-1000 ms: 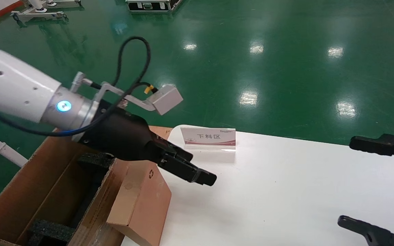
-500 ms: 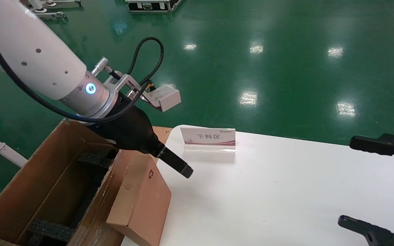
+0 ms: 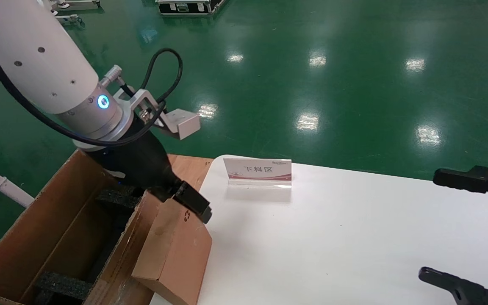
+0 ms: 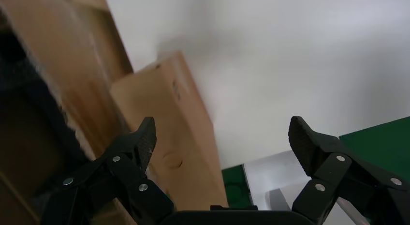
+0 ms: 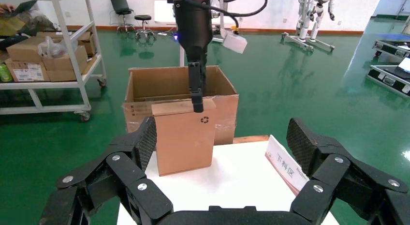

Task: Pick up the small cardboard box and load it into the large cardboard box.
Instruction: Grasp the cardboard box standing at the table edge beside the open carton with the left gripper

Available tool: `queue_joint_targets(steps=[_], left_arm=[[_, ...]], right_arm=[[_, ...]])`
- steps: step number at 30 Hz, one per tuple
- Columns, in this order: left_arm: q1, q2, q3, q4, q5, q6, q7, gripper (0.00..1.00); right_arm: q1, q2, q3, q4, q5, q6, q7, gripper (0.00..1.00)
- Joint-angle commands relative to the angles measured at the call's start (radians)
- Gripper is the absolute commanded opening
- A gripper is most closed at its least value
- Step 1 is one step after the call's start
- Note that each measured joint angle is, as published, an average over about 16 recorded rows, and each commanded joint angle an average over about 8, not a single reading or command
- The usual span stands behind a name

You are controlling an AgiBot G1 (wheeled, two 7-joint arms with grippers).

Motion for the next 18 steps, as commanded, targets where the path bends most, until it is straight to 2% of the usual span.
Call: queue_joint_targets(steps=[1,9,18], left_arm=[[-0.02,0.004,0.039,0.0,-0.011,-0.003,-0.021,1.0],[-0.046,0.006,0.13,0.0,-0.039,-0.02,-0.047,1.0],[-0.039,0.001,0.188,0.0,-0.049,-0.039,-0.059,1.0]], right_arm=[[0.0,0.0,0.0,0.0,0.0,0.0,0.0,1.0],[0.0,0.0,-0.001,0.0,0.0,0.0,0.0,1.0],[0.0,0.001,-0.001,0.0,0.001,0.001,-0.001,1.0]])
